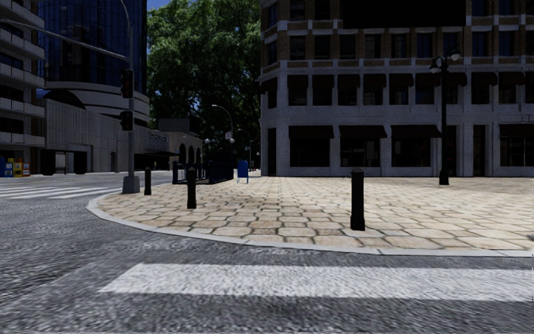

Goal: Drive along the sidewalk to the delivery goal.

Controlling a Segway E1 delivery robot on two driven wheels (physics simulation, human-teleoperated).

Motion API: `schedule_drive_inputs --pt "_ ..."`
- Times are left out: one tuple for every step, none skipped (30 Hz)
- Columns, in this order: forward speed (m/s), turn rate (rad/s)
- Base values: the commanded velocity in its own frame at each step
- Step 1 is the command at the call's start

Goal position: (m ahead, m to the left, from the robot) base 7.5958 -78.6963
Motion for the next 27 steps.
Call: schedule_drive_inputs --pt "2.0 0.0" --pt "2.0 0.0" --pt "2.0 0.0" --pt "2.0 0.0" --pt "2.0 0.0" --pt "2.0 0.0" --pt "2.0 0.0" --pt "2.0 0.0" --pt "2.0 0.0" --pt "2.0 0.0" --pt "2.0 0.0" --pt "2.0 0.0" --pt "2.0 0.0" --pt "2.0 0.0" --pt "2.0 0.0" --pt "2.0 0.0" --pt "2.0 0.0" --pt "2.0 0.0" --pt "2.0 0.0" --pt "2.0 0.0" --pt "2.0 0.0" --pt "2.0 0.0" --pt "2.0 0.0" --pt "2.0 0.0" --pt "2.0 0.0" --pt "2.0 0.0" --pt "2.0 0.0"
